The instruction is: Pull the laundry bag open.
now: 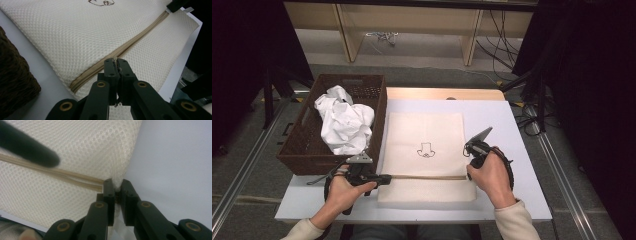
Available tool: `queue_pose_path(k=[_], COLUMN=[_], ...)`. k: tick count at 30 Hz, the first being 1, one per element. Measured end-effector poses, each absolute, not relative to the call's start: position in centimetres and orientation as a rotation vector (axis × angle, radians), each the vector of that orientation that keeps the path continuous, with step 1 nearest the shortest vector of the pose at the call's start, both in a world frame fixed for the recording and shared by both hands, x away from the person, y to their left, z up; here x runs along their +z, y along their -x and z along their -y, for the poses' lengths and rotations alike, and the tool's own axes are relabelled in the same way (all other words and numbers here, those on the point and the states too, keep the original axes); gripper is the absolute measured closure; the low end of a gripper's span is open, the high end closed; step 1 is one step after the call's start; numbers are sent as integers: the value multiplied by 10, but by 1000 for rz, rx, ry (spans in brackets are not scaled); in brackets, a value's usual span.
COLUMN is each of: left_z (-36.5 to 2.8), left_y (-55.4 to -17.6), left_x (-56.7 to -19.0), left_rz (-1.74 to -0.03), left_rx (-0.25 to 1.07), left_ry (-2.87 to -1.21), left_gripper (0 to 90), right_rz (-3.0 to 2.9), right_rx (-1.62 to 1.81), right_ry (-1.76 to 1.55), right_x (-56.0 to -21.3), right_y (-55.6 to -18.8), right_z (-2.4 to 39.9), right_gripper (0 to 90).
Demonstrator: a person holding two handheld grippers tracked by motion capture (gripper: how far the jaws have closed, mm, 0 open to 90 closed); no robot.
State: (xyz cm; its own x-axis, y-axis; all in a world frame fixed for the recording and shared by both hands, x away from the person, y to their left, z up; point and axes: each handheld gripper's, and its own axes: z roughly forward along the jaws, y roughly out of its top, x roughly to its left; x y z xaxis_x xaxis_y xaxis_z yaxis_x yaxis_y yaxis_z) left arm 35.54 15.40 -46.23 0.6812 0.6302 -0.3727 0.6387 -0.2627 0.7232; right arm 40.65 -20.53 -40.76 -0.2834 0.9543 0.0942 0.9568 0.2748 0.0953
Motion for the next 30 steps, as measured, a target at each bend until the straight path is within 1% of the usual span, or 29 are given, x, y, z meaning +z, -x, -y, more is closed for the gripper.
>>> queue_pose_path(k=[12,14,16,18,30], left_z=[-156,-156,-155,-156,-156], left_y=[-355,-355,-355,-356,-354], left_x=[-464,-464,-464,-463,-464], left_rz=[-986,-985,-984,-983,-991], left_rx=[-14,-11,-12,-15,-11], left_ry=[-1965,-1967,-1968,-1967,-1961], left_gripper=[869,868,869,869,869], right_rz=[2472,2473,2472,2457,2476], right_rx=[-237,-218,-234,-215,-211], right_ry=[1850,1897,1851,1913,1897], right_x=[-409,-408,-409,-408,-409], right_y=[-407,-406,-407,-405,-406], right_z=[208,206,208,205,207], right_gripper=[847,847,847,847,847])
